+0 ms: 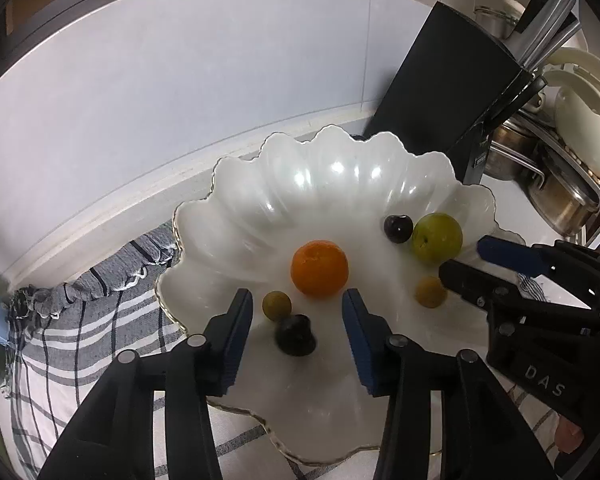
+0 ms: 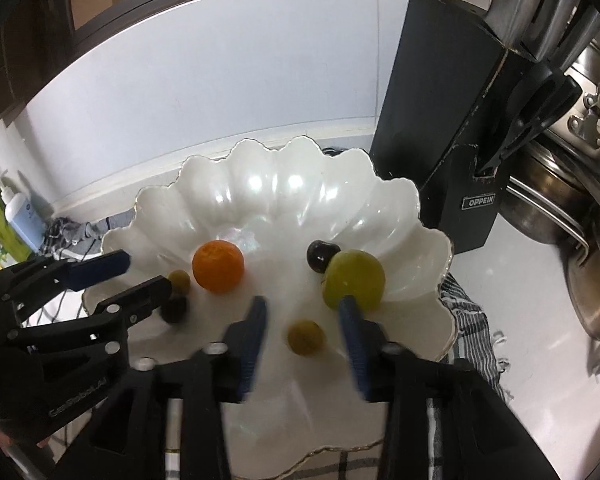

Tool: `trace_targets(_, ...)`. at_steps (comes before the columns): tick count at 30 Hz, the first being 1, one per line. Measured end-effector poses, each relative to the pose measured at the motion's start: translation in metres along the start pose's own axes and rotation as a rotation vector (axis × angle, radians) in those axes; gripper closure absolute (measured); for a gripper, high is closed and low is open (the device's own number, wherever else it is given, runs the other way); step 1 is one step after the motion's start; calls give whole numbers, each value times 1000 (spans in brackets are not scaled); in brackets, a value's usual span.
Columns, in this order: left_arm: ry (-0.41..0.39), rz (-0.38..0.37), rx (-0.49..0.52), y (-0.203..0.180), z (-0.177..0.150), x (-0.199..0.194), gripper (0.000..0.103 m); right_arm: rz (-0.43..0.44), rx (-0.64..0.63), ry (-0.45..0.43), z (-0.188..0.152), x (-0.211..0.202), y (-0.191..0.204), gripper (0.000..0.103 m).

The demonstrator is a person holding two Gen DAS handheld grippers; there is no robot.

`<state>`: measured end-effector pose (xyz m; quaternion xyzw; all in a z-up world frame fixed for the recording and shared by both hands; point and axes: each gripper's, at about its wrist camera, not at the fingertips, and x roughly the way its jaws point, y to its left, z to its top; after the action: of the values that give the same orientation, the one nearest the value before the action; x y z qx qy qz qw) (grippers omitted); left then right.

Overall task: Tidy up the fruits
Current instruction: 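Open the left tool to drop the plum while the right tool releases its fruit into the bowl, then raise both open tools away from the bowl toward the cloth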

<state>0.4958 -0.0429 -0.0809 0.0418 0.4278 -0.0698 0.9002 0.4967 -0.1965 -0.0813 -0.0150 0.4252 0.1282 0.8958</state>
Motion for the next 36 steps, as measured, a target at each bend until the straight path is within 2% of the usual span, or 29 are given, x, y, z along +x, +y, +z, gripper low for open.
trace_targets(4, -2, 16, -4, 2, -1, -3, 50, -12, 7, -2, -1, -3, -3, 55)
trace_targets(9, -20, 28, -12, 4, -5, -14, 35, -26, 7, -19, -3, -12, -4, 55)
trace_targets(14, -48, 47, -18, 2, -10, -29, 30, -52, -2, -55, -6, -29, -2, 55)
trace_targets(18, -71, 62, -31, 3, -13, -45, 28, -60, -8, -81, -8, -42, 1, 55)
trace_targets(26, -181, 97, -25, 2, -20, -88, 25, -88, -19, -136, -16, -72, 6, 55)
trace_targets(36, -254, 74, -16, -5, -31, -127, 24, -75, -44, -240, -29, -124, 17, 55)
